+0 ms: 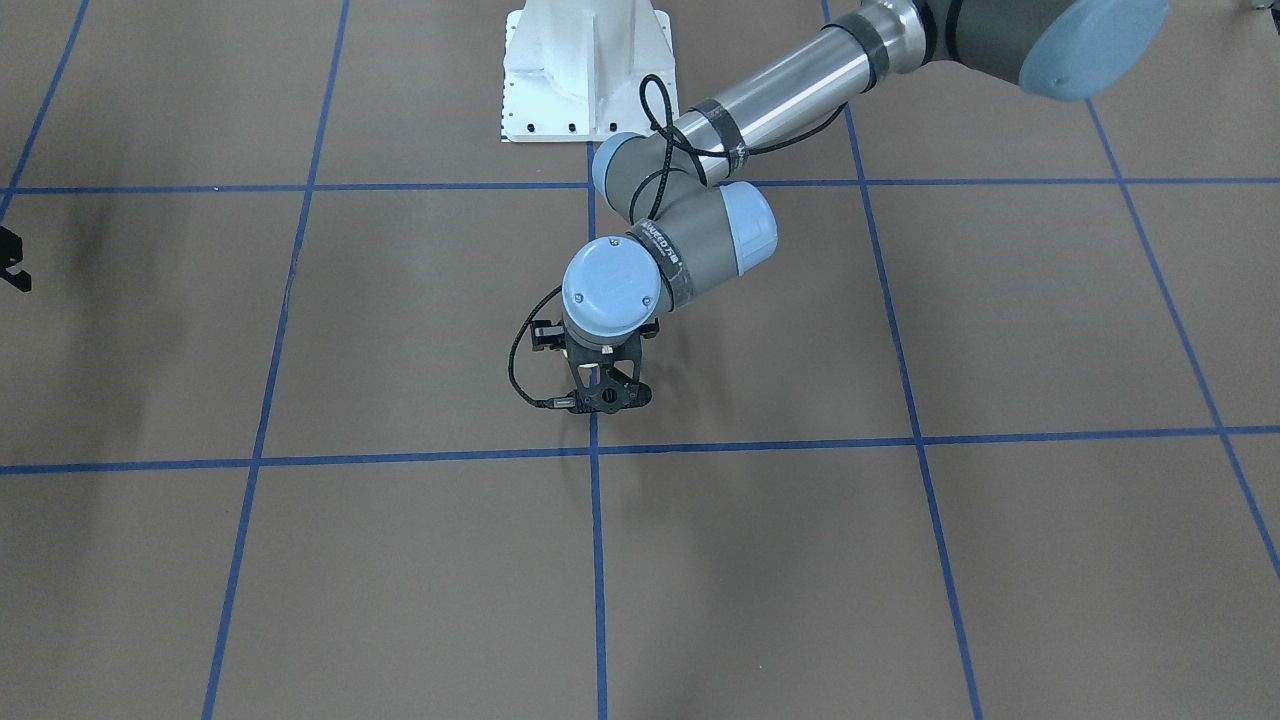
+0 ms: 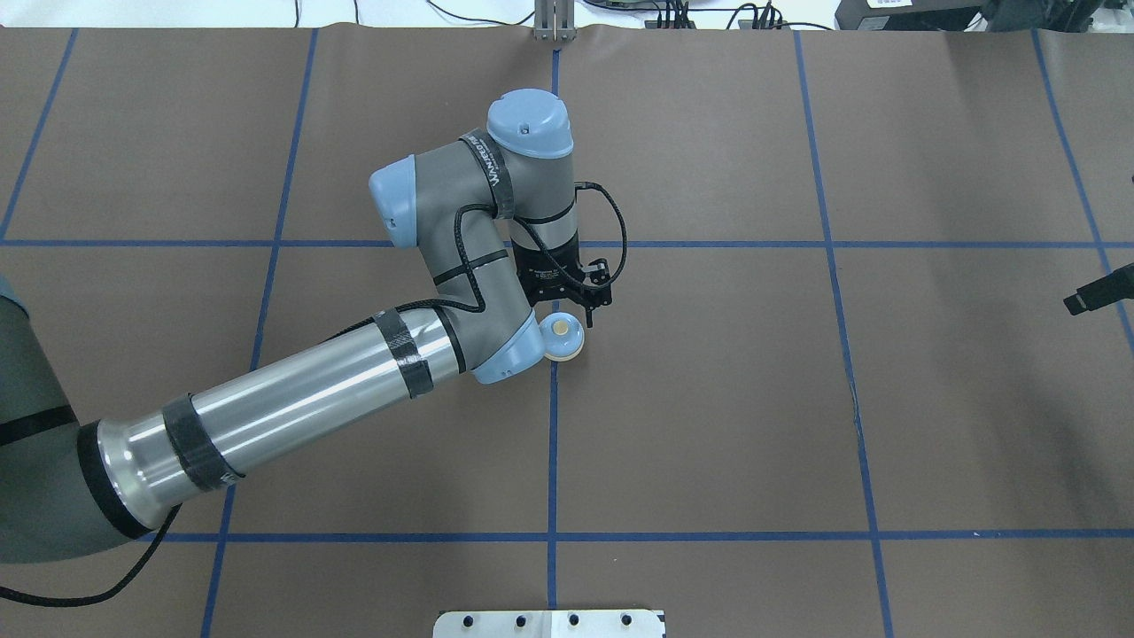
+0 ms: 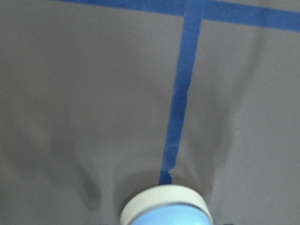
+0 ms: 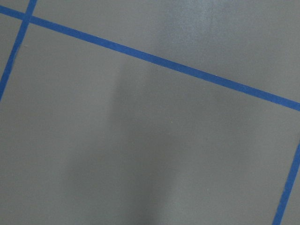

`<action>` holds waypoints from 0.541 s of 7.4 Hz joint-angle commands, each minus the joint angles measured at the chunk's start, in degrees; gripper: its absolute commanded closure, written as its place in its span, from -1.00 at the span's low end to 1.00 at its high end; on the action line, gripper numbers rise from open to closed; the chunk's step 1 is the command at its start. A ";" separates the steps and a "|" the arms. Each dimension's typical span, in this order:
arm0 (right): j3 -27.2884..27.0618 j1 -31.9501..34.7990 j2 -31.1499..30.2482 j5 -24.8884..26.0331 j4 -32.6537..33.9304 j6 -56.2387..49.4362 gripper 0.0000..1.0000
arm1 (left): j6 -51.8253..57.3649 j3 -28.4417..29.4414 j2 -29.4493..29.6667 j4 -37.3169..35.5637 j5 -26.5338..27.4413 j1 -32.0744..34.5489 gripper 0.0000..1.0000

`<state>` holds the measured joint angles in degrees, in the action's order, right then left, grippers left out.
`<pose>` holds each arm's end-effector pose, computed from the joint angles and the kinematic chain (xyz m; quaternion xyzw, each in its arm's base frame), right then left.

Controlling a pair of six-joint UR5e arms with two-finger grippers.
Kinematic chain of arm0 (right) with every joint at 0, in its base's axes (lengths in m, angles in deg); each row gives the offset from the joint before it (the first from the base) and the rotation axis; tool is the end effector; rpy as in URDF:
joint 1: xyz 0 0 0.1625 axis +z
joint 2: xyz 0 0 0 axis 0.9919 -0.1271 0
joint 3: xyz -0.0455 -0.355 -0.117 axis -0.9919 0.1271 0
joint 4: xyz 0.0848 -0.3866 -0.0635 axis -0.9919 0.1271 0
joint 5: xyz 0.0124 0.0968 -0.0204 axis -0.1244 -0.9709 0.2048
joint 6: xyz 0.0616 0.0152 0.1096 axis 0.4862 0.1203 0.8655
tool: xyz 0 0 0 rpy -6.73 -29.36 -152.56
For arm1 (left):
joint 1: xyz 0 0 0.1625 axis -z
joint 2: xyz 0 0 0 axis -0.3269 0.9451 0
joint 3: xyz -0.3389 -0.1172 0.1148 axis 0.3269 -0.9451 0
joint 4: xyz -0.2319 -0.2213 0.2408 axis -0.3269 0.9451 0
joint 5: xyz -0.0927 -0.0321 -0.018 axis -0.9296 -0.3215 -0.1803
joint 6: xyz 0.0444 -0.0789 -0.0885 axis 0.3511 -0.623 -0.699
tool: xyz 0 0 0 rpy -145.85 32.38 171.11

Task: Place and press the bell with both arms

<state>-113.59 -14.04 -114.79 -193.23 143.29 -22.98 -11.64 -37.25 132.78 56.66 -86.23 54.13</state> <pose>-0.1207 -0.4464 0.5281 0.0826 -0.3847 -0.1390 0.9088 0.6209 -0.4960 0.1784 -0.1559 0.4170 0.0106 0.8954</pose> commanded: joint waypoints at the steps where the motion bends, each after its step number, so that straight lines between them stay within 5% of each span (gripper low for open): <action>1: -0.04 -3.95 4.46 0.89 -0.07 11.34 -1.00 | -0.09 -4.37 -1.02 -0.39 -0.31 2.55 -0.97; 4: -0.39 -19.47 18.51 10.10 0.37 38.40 -0.97 | 0.88 -23.51 -16.71 -0.13 -0.93 7.73 -0.97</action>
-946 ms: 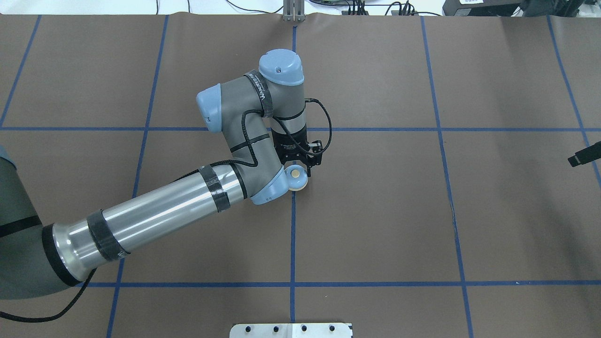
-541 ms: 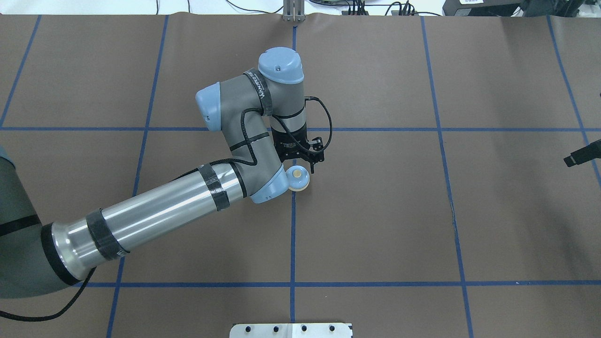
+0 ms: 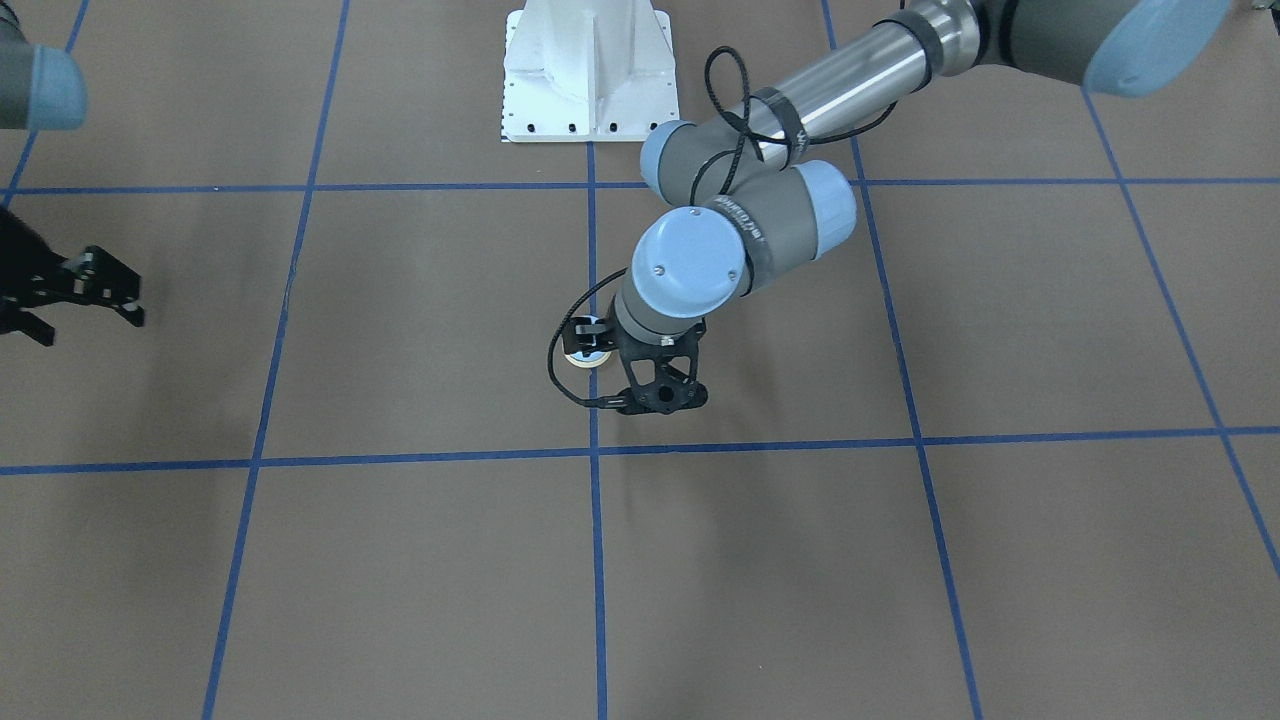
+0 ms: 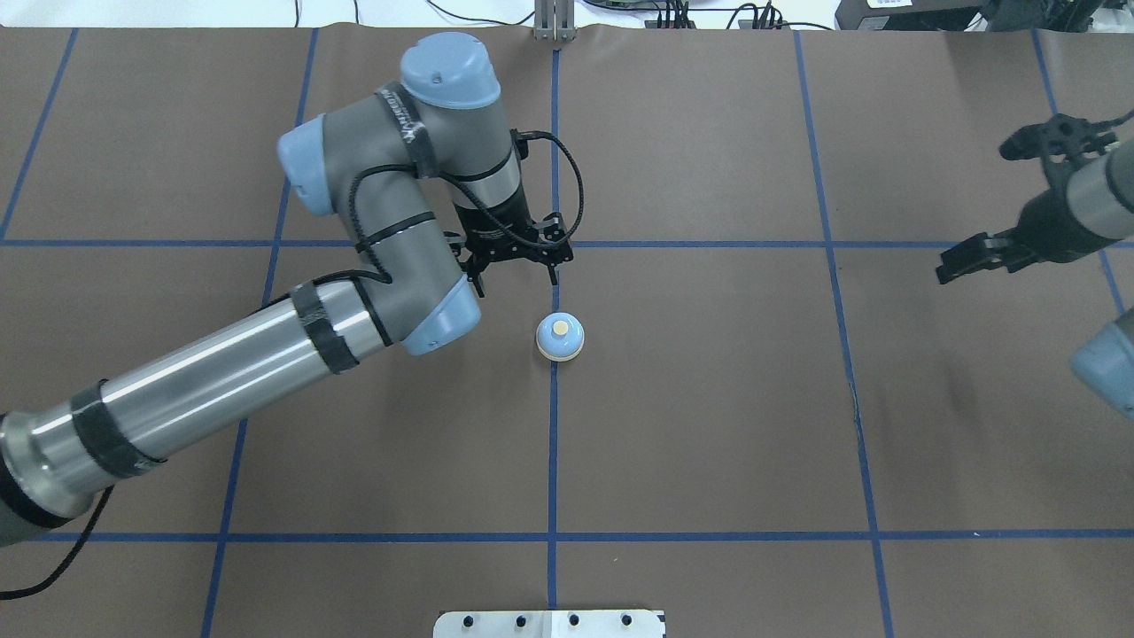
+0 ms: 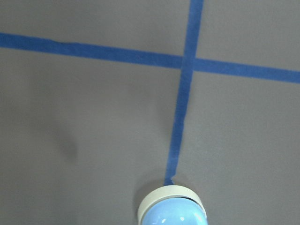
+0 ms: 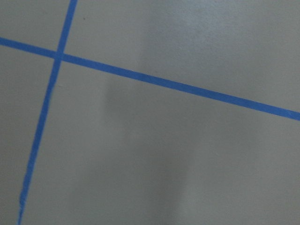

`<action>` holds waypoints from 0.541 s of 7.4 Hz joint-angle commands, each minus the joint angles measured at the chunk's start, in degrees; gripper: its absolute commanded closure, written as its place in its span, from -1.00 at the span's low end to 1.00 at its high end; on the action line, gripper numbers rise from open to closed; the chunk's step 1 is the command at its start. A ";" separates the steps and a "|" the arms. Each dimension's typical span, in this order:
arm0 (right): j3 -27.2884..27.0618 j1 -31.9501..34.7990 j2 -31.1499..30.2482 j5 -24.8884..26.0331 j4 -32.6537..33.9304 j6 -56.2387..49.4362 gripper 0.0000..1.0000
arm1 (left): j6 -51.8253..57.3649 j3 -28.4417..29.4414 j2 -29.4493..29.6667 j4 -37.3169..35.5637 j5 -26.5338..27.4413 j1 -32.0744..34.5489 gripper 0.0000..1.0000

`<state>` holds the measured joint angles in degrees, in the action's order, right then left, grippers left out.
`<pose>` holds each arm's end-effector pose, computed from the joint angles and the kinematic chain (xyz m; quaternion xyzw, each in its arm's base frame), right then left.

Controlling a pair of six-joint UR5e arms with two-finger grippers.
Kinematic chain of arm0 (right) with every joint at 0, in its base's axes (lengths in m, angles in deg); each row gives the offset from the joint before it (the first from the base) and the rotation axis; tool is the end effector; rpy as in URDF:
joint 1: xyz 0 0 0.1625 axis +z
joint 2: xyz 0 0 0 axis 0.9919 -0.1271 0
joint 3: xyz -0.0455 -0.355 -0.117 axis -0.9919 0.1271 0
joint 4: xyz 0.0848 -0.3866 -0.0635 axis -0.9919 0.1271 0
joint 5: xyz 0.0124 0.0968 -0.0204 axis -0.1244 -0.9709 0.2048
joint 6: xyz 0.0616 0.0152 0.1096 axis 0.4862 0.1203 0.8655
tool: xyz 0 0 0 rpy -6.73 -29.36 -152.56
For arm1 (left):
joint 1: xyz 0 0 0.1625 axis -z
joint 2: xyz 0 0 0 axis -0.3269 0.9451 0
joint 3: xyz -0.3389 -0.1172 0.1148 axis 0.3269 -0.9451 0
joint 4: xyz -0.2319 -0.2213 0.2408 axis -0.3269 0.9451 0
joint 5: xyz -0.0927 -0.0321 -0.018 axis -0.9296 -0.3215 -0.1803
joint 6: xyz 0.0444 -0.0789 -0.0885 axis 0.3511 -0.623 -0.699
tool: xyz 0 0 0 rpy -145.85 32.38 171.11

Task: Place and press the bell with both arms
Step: 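Withdraw the left gripper from the bell while the right arm reaches over it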

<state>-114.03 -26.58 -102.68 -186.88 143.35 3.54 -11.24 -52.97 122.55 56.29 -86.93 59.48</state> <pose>-0.2450 -0.4744 0.4269 0.0684 -0.4045 -0.0484 0.9107 0.5292 -0.5138 0.1900 -0.1146 0.4573 -0.0089 0.8819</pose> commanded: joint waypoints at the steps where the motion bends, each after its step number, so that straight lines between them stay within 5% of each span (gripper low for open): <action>1: 0.65 -15.33 12.79 9.08 0.91 22.15 -0.93 | 3.87 -11.33 -10.71 0.16 -2.15 4.32 -0.97; 2: 1.61 -20.20 17.99 13.57 1.53 29.91 -0.73 | 9.22 -13.19 -14.84 0.16 -4.26 7.12 -0.97; 4: 7.65 -24.55 31.33 15.28 9.85 38.57 0.99 | 16.62 -15.75 -21.19 0.25 -4.81 10.39 -0.97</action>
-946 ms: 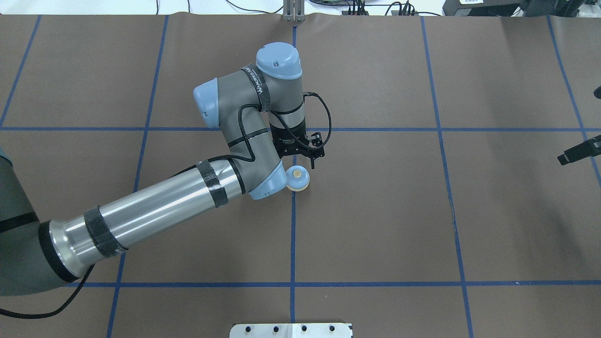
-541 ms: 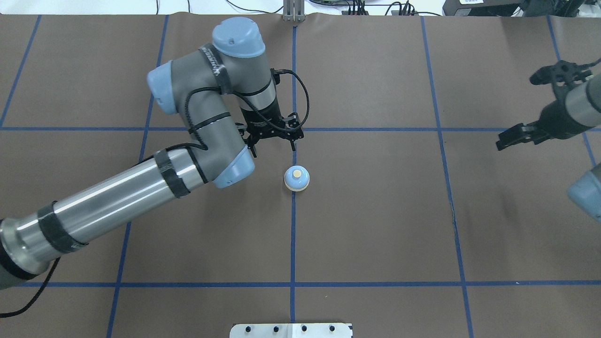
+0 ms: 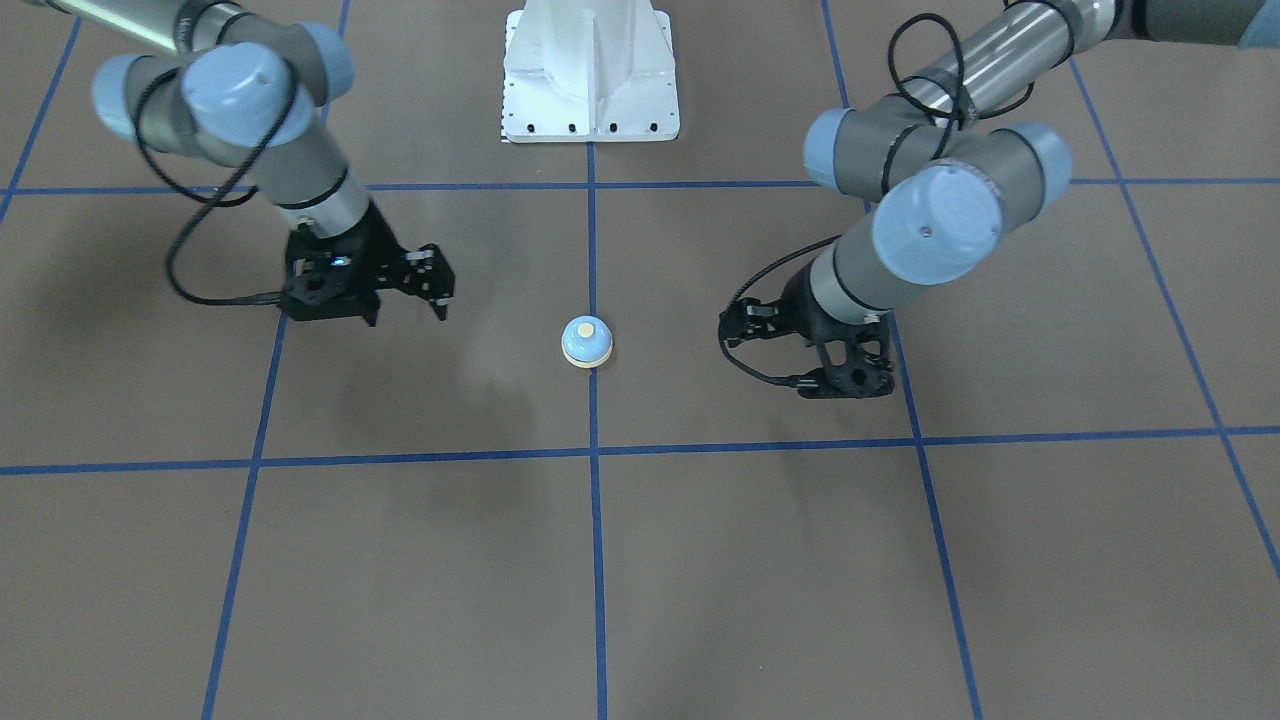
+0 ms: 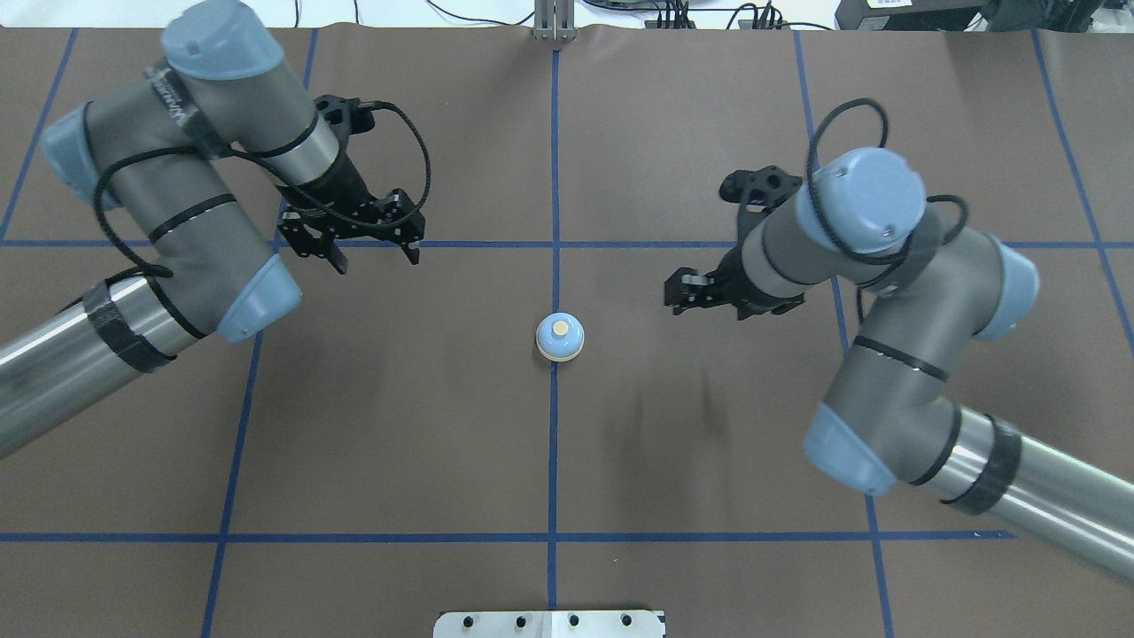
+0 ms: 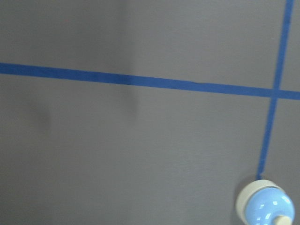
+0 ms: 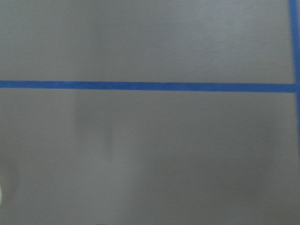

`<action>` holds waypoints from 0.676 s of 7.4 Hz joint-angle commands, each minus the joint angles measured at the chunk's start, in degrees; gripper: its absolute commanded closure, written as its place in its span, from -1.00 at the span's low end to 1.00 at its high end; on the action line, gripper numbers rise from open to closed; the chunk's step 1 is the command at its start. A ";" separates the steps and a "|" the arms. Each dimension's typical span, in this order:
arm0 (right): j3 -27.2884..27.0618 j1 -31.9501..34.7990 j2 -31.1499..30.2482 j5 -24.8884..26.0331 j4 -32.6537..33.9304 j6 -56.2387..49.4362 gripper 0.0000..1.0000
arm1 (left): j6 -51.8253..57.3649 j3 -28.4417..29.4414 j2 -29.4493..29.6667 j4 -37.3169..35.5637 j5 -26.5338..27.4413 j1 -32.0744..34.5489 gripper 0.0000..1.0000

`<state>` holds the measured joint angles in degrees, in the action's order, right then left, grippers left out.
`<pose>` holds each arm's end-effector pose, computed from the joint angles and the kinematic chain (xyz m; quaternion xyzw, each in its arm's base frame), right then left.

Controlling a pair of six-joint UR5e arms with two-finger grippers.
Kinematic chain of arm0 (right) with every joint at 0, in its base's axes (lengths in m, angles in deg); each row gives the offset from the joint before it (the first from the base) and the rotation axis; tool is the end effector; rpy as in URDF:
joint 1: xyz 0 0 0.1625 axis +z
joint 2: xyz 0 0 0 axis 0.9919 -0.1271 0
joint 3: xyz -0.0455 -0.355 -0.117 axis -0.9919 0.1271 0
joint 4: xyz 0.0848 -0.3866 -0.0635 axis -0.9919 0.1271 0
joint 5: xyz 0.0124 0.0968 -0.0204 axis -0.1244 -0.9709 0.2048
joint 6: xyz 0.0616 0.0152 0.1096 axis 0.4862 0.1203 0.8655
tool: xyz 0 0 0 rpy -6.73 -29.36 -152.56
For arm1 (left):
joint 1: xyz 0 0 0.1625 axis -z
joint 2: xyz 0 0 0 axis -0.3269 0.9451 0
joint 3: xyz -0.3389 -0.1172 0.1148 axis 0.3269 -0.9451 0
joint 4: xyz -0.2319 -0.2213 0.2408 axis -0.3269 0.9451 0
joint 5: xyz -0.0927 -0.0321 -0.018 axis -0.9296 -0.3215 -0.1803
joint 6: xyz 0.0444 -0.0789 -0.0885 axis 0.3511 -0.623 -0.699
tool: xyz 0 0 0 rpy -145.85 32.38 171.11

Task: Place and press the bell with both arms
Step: 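Withdraw the left gripper from the bell while the right arm reaches over it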

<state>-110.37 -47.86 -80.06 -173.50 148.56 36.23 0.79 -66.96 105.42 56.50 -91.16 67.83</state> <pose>-0.4600 -0.4263 0.2516 0.0337 -0.4462 0.0543 0.8927 0.4034 -0.5231 0.2838 -0.0763 0.4738 0.0227 0.8770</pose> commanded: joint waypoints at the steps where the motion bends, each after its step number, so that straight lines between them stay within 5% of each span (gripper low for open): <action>1: 7.86 -4.50 12.52 2.08 4.86 6.42 1.00 | 5.75 -2.55 -5.39 -0.05 -0.58 2.92 -0.97; 5: 15.28 -6.62 16.96 2.61 4.51 9.24 1.00 | 5.76 -3.70 -6.63 -0.14 -0.49 2.84 -0.97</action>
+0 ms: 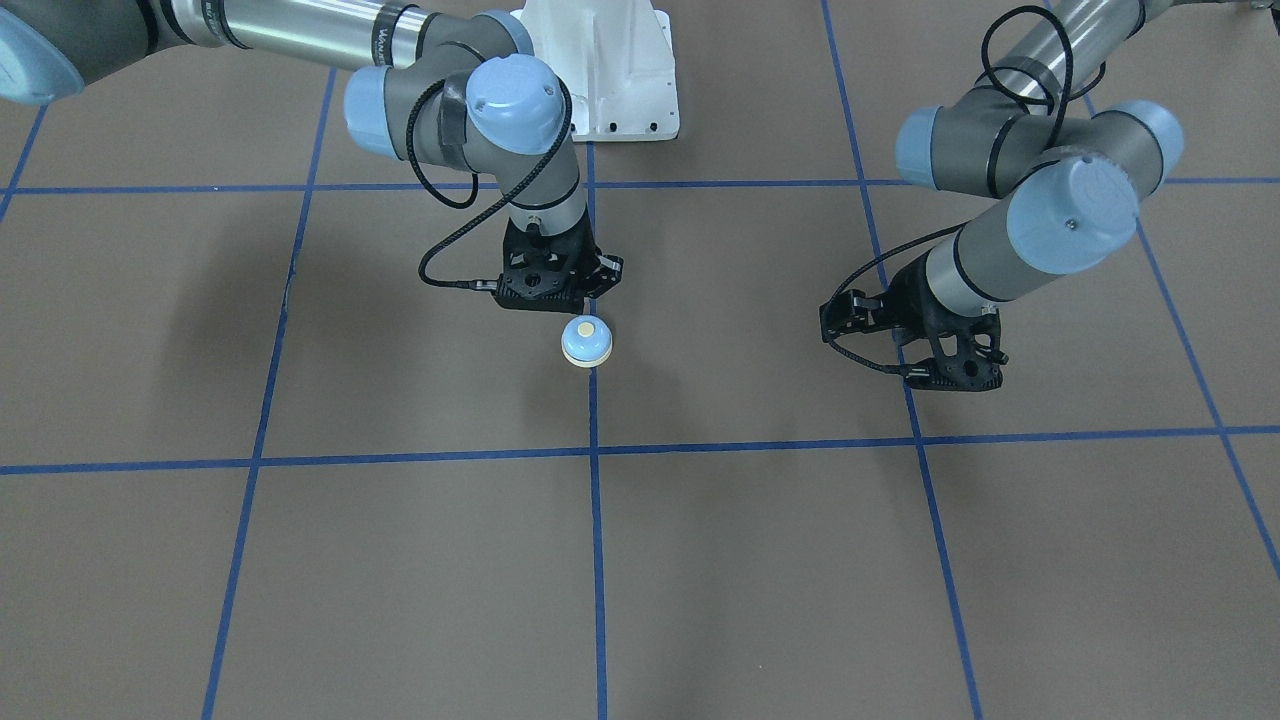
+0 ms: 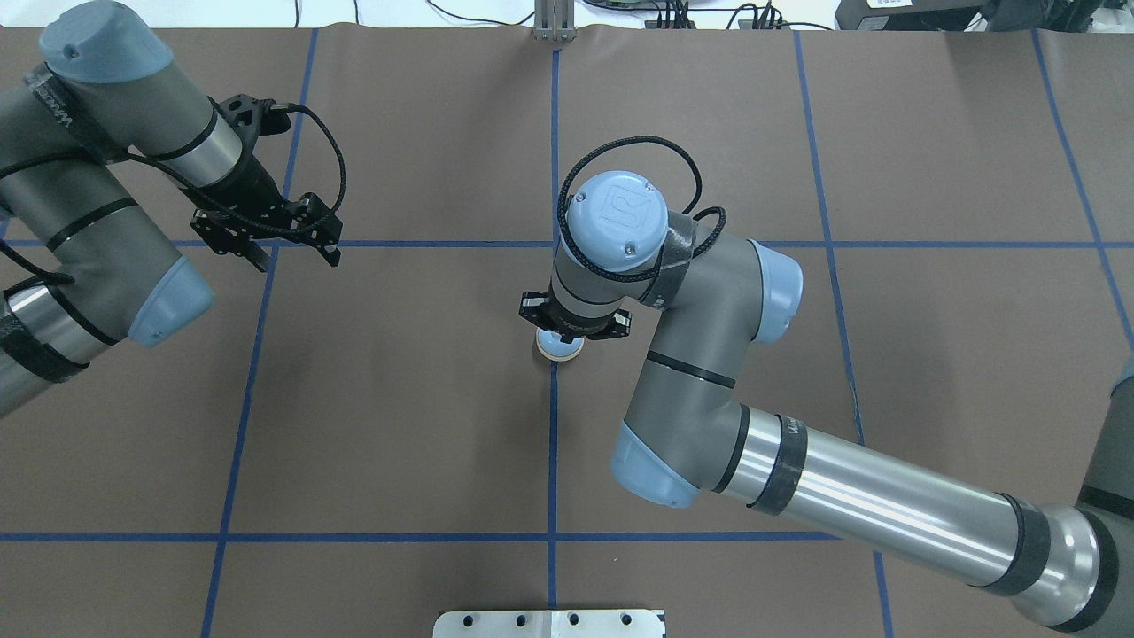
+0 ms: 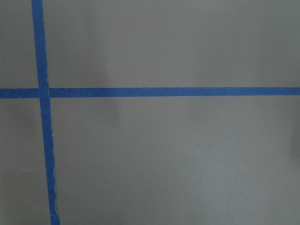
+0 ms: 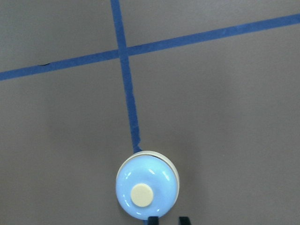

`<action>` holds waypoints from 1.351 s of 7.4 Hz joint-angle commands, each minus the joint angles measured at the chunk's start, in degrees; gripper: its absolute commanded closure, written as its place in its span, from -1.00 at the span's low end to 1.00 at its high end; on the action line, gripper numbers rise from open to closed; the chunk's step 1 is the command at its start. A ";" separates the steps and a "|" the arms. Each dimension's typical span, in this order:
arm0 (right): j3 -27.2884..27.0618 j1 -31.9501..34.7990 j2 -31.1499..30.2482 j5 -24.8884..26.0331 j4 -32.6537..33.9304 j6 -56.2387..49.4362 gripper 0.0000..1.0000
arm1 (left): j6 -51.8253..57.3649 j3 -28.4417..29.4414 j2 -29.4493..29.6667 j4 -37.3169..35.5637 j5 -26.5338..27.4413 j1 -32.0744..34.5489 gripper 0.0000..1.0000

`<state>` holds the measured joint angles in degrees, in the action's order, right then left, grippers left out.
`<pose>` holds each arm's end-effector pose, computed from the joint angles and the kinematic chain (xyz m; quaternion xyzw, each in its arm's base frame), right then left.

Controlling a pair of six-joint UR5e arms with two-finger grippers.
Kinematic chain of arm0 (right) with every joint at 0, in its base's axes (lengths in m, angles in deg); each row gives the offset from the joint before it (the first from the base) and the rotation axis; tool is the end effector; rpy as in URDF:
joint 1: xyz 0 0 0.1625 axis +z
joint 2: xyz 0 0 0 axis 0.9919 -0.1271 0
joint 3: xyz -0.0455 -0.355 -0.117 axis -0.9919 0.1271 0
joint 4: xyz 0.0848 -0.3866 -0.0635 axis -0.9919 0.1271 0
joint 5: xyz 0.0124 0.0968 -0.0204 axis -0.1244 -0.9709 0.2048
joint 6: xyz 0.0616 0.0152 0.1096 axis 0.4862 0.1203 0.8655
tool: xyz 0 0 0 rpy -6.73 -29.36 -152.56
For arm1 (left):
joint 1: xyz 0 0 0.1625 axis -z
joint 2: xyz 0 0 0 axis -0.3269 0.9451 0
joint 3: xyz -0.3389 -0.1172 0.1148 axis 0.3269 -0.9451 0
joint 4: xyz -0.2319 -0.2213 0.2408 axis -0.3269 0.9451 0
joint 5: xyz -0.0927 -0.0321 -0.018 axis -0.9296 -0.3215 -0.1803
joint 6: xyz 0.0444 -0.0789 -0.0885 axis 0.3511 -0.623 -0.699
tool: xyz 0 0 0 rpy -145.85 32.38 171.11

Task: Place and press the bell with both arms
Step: 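Press down on the bell's top button with the right gripper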

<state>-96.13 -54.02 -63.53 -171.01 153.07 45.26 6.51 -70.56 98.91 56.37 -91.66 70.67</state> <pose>-0.5696 -0.4168 0.1833 -0.0135 -0.4259 0.0903 0.9001 0.3600 -0.5198 0.3281 -0.0627 0.4669 0.0354 0.8814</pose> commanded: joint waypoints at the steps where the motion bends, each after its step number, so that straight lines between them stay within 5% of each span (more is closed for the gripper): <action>1: 1.04 -0.63 0.60 0.13 -0.01 0.21 1.00 | 0.04 -0.19 -0.12 -0.10 0.01 0.00 -0.98; 10: 3.70 -0.38 1.22 3.38 -3.00 -0.58 1.00 | -0.13 -1.25 -0.29 -0.19 0.19 -0.09 -0.98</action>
<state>-91.90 -54.74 -62.39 -167.17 150.13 44.78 6.45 -71.80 98.62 56.18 -91.48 70.65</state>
